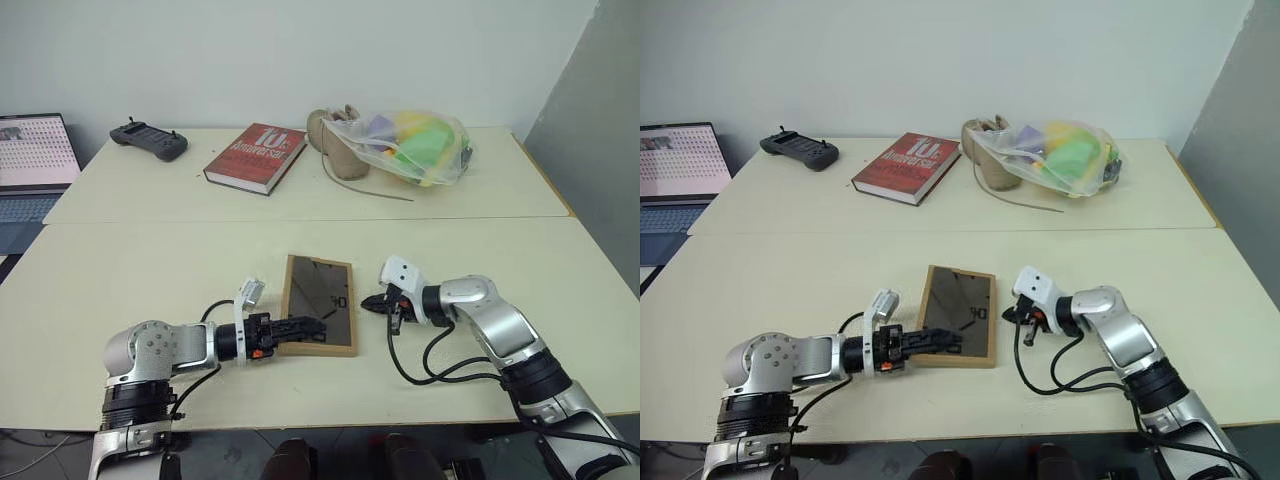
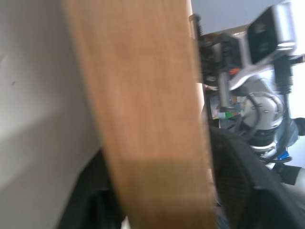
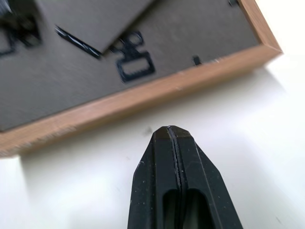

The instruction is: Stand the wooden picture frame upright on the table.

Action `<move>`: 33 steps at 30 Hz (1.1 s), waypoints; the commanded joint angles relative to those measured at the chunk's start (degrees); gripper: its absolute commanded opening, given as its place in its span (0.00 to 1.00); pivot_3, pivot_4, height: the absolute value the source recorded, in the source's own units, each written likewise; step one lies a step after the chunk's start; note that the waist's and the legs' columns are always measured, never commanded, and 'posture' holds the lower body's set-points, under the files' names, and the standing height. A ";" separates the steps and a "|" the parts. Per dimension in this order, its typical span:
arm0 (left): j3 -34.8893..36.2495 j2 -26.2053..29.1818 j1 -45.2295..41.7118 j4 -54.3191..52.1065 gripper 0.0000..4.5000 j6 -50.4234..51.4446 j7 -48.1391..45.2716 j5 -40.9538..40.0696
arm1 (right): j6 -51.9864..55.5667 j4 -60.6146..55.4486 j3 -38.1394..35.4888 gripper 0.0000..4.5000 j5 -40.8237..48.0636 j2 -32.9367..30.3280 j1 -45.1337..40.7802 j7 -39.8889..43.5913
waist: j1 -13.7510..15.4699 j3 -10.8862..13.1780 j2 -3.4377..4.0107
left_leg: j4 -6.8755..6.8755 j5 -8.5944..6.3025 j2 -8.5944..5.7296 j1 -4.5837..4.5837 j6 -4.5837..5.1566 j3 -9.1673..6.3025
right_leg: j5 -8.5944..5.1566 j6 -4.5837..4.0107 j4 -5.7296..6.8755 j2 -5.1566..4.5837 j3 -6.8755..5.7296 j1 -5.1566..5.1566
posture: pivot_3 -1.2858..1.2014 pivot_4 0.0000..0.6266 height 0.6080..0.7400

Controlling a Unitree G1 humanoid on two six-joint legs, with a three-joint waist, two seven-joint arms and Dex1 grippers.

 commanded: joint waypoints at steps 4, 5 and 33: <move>5.52 -1.01 -4.37 -3.89 0.29 3.53 3.89 -5.60 | -0.37 2.37 -9.68 0.00 2.97 -2.15 -6.06 -3.34 | 0.13 0.02 -0.02 | 0.01 0.01 -0.01 -0.04 -0.01 0.00 | 0.00 0.00 -0.01 0.00 0.00 0.00 | 0.52 0.24 1.00; 6.07 -1.90 -5.70 -3.40 0.29 3.53 5.83 -4.67 | 1.14 2.88 -11.81 0.00 4.50 -1.86 -8.31 -3.92 | 0.10 0.03 -0.01 | 0.01 0.03 0.00 -0.03 -0.05 0.00 | 0.00 0.00 -0.01 0.00 -0.01 -0.01 | 0.52 0.24 1.00; 4.33 -1.60 -14.86 -6.18 0.29 -13.54 9.80 -5.37 | 9.81 6.20 -12.79 0.84 22.00 14.18 -27.03 -1.30 | -1.03 0.08 -0.05 | -0.03 0.11 0.06 -0.36 -0.18 0.06 | 0.01 -0.01 0.00 0.02 -0.01 -0.35 | 0.52 0.24 1.00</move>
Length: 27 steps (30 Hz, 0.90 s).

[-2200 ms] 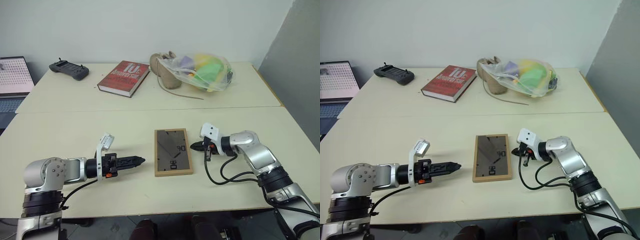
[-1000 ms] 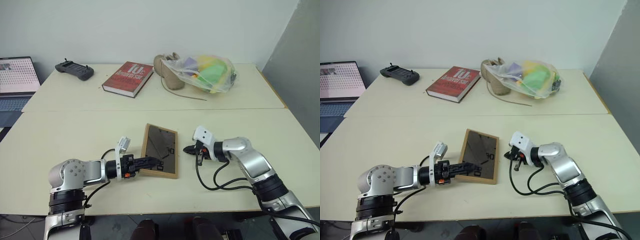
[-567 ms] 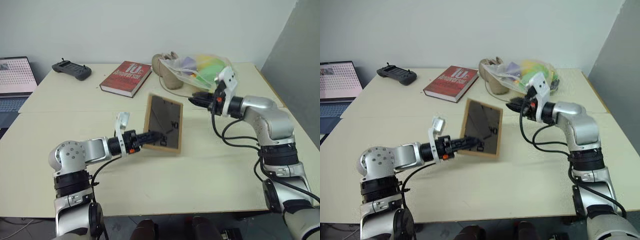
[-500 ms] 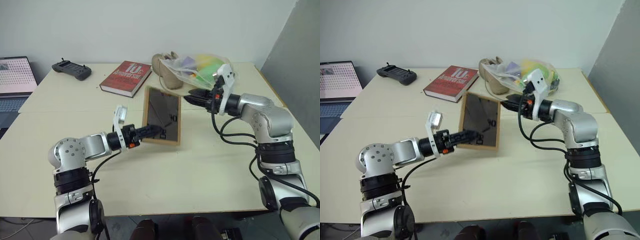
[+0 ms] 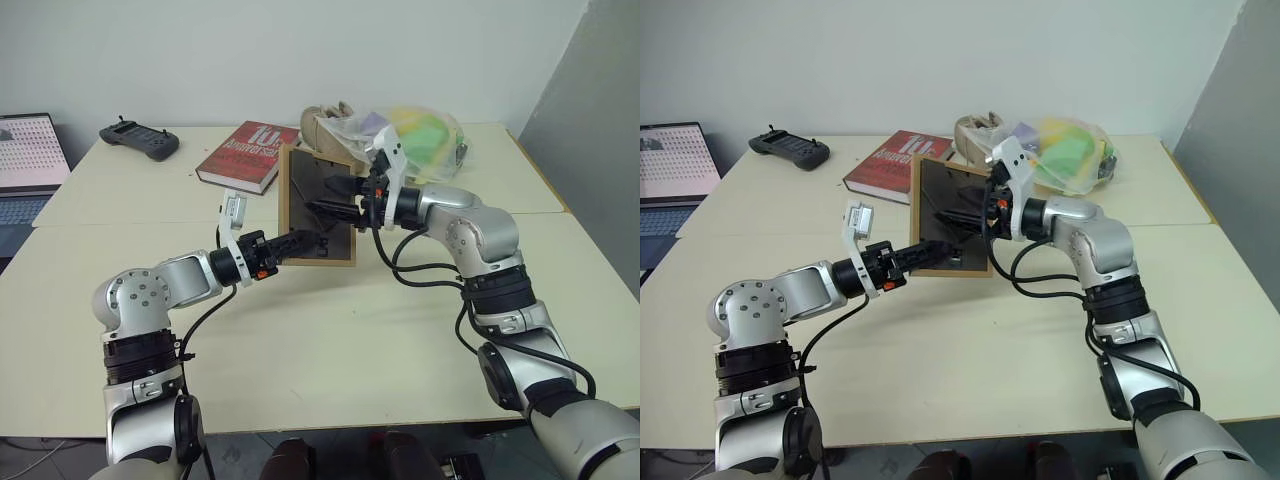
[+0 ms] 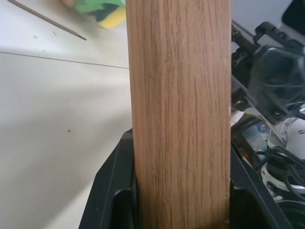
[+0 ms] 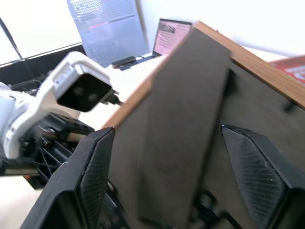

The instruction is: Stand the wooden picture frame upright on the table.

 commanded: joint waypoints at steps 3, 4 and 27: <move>2.68 0.45 -0.14 -0.97 0.29 1.86 1.66 -4.01 | 4.91 -10.57 0.25 0.84 7.20 -2.95 2.73 7.29 | 0.05 0.00 0.00 | 0.00 0.00 0.00 -0.04 0.00 -0.03 | 0.00 0.00 -0.03 0.00 -0.02 0.00 | 0.52 0.24 1.00; 3.23 0.69 0.17 -0.59 0.29 2.64 2.04 -4.45 | 6.47 -12.31 -0.09 0.84 8.62 -4.04 3.64 8.07 | 0.01 0.00 0.00 | 0.01 0.00 0.00 -0.04 0.01 -0.03 | 0.00 0.00 -0.03 0.00 -0.02 0.00 | 0.52 0.24 1.00; 2.00 5.39 7.09 7.72 0.29 3.94 37.86 -57.97 | -85.39 7.44 7.80 0.84 -42.38 -22.62 17.44 -21.25 | -0.43 0.04 -0.08 | 0.02 0.02 0.05 0.16 -0.04 0.17 | -0.01 0.04 0.07 0.01 0.16 0.03 | 0.52 0.24 1.00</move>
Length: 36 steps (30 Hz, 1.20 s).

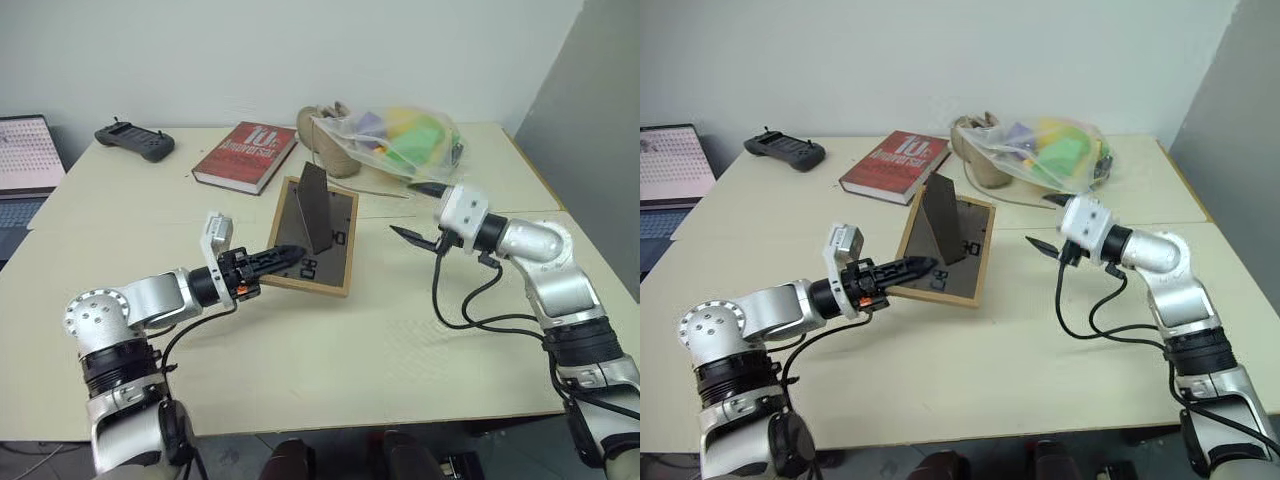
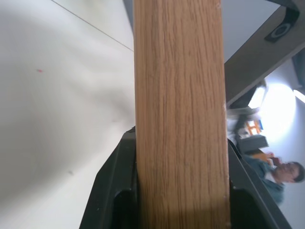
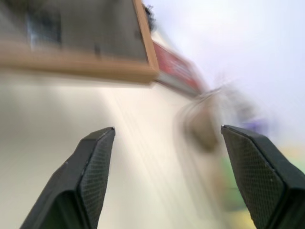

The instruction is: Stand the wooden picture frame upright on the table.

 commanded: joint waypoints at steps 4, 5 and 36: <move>-3.80 -0.55 3.03 -6.71 0.29 -6.83 2.86 -7.89 | -22.45 10.38 5.20 0.84 -21.19 4.60 -7.27 -21.87 | 0.04 0.00 0.00 | 0.02 0.03 0.00 0.00 -0.05 0.03 | 0.01 -0.01 0.00 0.02 0.00 0.00 | 0.52 0.24 1.00; -4.18 -0.86 3.55 -7.62 0.29 -7.42 3.00 -7.89 | -23.37 11.64 5.76 0.84 -24.07 5.22 -8.60 -25.12 | 0.10 0.00 0.00 | 0.03 0.04 0.00 0.00 -0.07 0.04 | 0.01 -0.01 0.01 0.03 0.02 0.00 | 0.52 0.24 1.00; -3.46 21.27 13.14 -30.20 0.96 -14.41 -4.39 9.71 | 8.86 13.07 8.50 0.30 25.34 10.80 -10.45 11.82 | -0.04 0.15 -0.81 | 0.01 0.08 0.04 0.10 -0.11 -0.03 | -0.01 -0.04 -0.13 0.05 -0.05 0.26 | 0.52 0.24 1.00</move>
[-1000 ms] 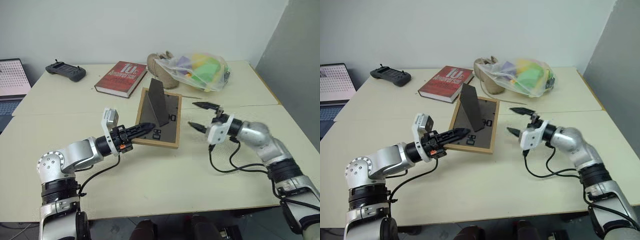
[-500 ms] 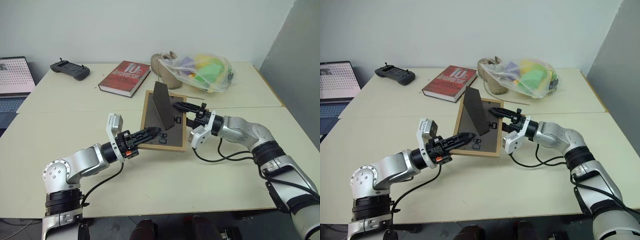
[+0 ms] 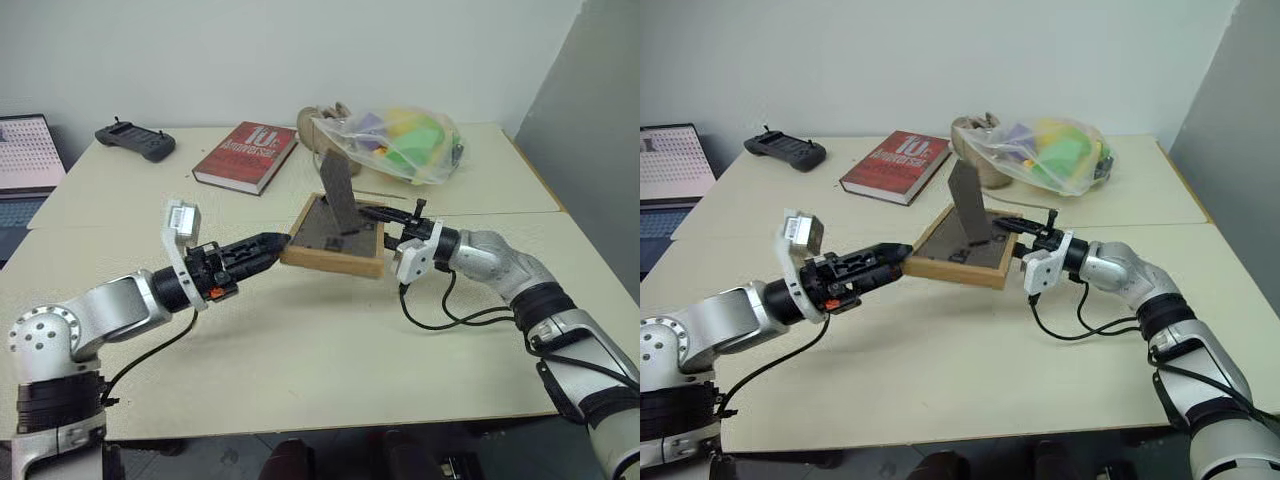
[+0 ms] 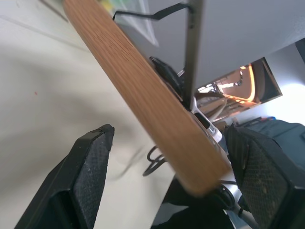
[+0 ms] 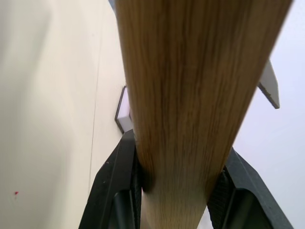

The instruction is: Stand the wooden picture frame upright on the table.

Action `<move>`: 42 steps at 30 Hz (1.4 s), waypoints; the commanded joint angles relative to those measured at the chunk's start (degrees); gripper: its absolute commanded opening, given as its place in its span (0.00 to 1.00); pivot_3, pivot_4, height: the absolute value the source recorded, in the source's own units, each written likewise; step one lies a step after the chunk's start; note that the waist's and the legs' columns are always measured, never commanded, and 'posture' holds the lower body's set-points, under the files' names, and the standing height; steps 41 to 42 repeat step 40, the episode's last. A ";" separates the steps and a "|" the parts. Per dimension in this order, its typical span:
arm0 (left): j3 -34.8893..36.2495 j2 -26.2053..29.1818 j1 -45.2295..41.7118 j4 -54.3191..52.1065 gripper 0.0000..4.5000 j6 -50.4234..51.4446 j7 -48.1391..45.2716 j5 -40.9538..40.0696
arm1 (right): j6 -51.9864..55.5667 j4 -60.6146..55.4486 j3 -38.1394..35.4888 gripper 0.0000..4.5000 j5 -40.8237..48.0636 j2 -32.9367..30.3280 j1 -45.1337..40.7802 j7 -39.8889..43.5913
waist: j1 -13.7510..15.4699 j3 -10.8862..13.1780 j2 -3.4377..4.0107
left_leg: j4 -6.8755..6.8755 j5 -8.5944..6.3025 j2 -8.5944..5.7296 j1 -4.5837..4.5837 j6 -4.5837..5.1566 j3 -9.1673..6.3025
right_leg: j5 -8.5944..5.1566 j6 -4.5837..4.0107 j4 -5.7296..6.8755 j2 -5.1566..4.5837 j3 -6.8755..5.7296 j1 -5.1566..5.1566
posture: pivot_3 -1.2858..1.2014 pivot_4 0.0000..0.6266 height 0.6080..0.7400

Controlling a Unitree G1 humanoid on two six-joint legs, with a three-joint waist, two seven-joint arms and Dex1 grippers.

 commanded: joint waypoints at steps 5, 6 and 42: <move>-9.27 9.15 15.16 -31.34 1.00 -21.74 -8.21 51.81 | 59.41 -10.95 -8.98 0.29 43.03 12.59 -0.50 34.76 | 0.13 0.31 0.12 | -0.13 -0.02 0.04 0.11 0.01 -0.20 | 0.01 -0.12 -0.01 0.10 0.06 0.00 | 0.52 0.24 1.00; -10.67 8.18 17.18 -32.37 1.00 -24.89 -8.71 56.29 | 60.40 -8.93 -9.51 0.29 42.44 13.83 -1.62 34.61 | 0.11 0.32 0.14 | -0.17 -0.02 0.05 0.08 0.01 -0.21 | 0.01 -0.13 -0.02 0.12 0.02 -0.04 | 0.52 0.24 1.00; -4.59 6.77 11.15 -13.94 1.00 -29.05 -30.33 71.95 | 79.17 -29.16 -19.61 0.99 37.64 0.62 10.81 43.96 | 1.65 0.32 0.14 | -0.09 -0.24 0.03 -0.16 0.38 -0.16 | 0.01 -0.09 0.06 0.08 -0.17 -0.17 | 0.52 0.24 1.00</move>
